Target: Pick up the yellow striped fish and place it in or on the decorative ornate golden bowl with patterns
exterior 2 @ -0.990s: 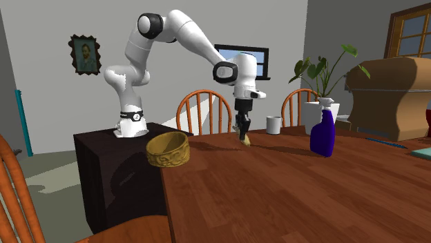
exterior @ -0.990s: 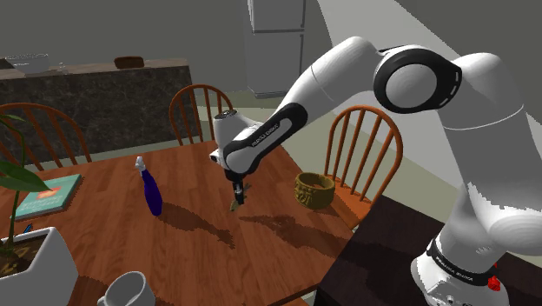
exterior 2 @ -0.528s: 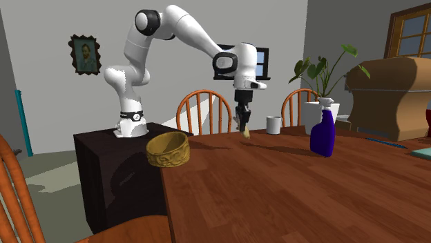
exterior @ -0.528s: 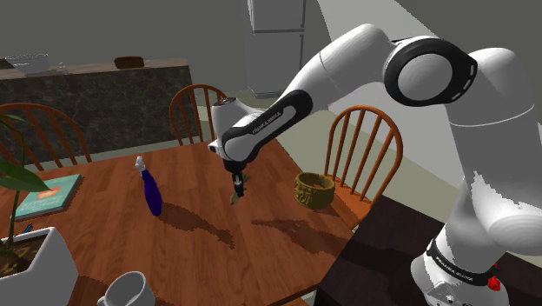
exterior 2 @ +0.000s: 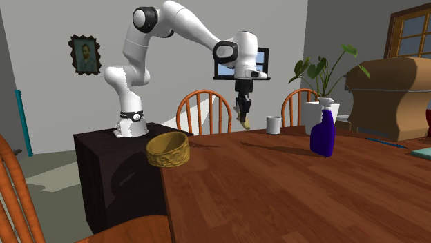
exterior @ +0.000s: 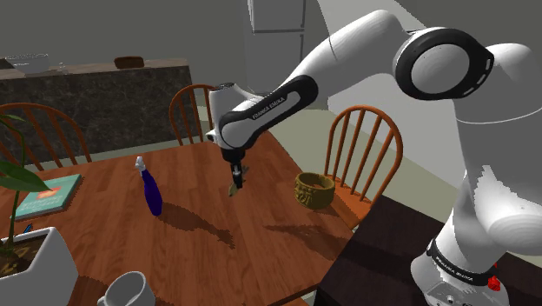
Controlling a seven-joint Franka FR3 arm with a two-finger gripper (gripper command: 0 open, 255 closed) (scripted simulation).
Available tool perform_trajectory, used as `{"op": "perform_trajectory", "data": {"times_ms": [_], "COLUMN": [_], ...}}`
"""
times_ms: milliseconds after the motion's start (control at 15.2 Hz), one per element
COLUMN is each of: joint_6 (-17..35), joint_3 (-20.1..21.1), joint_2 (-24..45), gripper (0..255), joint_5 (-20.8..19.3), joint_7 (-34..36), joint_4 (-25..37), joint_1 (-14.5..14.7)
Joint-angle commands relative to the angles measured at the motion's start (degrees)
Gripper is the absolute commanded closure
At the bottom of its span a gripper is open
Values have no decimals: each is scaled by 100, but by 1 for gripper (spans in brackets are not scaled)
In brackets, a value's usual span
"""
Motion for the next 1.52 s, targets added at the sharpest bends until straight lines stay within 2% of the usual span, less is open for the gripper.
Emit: {"op": "perform_trajectory", "data": {"times_ms": [0, 462, 924, 1452], "joint_6": [-131, -515, 49, 431], "joint_3": [6, 23, -131, -476], "joint_2": [-78, -293, -1472, -2607], "gripper": [255, 255, 255, 255], "joint_5": [13, 49, 184, 265], "joint_7": [-13, -42, -666, -1526], "joint_4": [51, 221, -1494, -2978], "joint_1": [-5, -14, -485, -976]}}
